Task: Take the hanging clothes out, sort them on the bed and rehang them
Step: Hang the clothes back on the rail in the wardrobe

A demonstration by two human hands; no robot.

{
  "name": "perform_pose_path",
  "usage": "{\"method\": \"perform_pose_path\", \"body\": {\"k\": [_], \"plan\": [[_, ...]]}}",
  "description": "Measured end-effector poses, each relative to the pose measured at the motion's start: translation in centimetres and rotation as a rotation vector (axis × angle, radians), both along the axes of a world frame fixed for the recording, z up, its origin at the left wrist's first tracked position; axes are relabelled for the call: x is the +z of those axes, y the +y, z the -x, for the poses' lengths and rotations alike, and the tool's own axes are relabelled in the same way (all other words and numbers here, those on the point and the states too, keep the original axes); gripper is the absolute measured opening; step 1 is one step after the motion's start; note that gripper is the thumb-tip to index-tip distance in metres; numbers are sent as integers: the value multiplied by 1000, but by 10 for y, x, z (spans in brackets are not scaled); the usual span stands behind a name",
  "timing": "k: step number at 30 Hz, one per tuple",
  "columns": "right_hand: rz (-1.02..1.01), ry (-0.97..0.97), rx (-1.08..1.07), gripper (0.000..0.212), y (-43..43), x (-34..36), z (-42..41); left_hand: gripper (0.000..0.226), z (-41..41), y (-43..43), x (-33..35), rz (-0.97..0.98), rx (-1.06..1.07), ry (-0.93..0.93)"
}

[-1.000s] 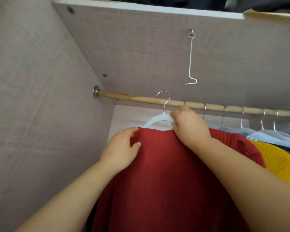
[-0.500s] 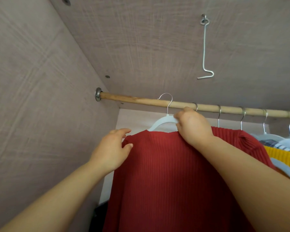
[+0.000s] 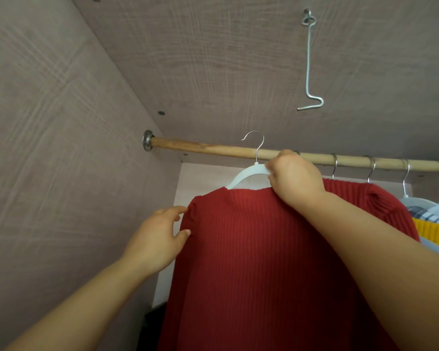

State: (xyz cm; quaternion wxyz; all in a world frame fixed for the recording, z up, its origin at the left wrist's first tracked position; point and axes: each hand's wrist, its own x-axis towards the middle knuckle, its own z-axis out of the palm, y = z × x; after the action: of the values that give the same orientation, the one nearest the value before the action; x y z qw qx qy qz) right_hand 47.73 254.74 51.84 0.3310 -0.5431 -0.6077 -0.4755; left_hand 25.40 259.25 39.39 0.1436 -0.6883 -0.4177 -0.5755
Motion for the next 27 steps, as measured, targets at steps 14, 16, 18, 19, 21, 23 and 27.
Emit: {"method": "perform_pose_path", "body": {"k": [14, 16, 18, 19, 21, 23, 27], "plan": [[76, -87, 33, 12, 7, -31, -18, 46, 1, 0, -19, 31, -39, -2], [88, -70, 36, 20, 8, -36, -19, 48, 0, -2, -19, 26, -43, -5], [89, -50, 51, 31, 8, -43, -19, 49, -2, -5, -20, 27, -44, -1], [82, -49, 64, 36, 8, -47, -19, 49, -2, -7, -20, 30, -45, 0], [67, -59, 103, 45, 9, -56, -20, 50, -4, -10, -24, 41, -48, 2], [66, -58, 154, 52, 7, -67, -23, 49, -5, -13, -31, 63, -53, 6], [60, -126, 126, 54, 4, -91, -31, 48, -6, -15, -55, 114, -68, 12]]}}
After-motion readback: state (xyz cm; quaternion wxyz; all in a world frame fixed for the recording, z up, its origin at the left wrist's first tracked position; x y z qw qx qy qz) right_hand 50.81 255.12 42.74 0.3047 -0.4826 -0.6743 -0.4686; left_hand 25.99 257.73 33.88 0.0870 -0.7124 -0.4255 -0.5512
